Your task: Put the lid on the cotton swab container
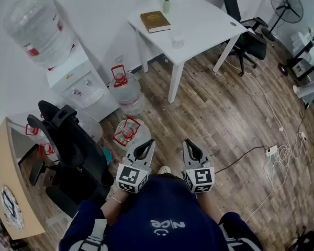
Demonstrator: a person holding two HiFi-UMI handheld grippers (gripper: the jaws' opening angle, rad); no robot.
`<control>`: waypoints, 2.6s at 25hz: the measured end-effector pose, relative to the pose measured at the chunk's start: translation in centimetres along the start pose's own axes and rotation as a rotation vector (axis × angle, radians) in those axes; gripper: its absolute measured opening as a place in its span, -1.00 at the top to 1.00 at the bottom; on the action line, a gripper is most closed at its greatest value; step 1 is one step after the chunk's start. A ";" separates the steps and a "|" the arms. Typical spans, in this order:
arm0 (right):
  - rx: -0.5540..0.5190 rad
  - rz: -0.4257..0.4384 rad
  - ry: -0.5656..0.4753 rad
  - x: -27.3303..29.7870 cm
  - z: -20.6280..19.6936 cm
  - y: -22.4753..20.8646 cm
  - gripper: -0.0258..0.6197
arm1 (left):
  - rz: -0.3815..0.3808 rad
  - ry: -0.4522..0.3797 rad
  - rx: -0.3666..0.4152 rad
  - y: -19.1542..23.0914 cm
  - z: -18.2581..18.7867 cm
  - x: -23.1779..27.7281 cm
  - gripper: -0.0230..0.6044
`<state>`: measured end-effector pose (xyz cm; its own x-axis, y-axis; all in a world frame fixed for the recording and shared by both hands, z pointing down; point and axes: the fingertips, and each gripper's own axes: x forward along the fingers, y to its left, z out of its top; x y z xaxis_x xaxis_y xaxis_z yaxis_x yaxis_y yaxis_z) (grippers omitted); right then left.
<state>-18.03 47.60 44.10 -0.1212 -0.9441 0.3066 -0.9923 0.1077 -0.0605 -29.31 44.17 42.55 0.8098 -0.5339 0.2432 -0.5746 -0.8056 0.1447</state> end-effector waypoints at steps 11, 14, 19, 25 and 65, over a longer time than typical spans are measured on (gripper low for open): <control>0.012 -0.013 -0.010 -1.0 -0.4 -1.3 0.74 | 0.018 -0.020 -0.020 -0.9 0.0 1.7 0.86; 0.053 -0.040 -0.006 -1.7 -0.9 -2.4 0.74 | 0.024 -0.010 -0.036 -0.9 -0.2 1.8 0.86; 0.081 -0.050 -0.001 -1.7 -1.5 -3.8 0.74 | 0.016 0.008 -0.029 -0.4 -0.4 3.6 0.86; 0.099 -0.091 0.027 0.1 -2.2 -6.0 0.74 | -0.031 0.025 -0.017 0.3 -0.5 7.7 0.86; 0.053 0.070 -0.034 32.8 10.8 -27.2 0.76 | 0.011 0.044 -0.027 17.7 9.8 38.6 0.86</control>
<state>5.25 10.33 45.58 -0.1883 -0.9449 0.2677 -0.9787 0.1579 -0.1310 -7.07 6.84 45.13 0.7976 -0.5307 0.2868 -0.5871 -0.7921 0.1671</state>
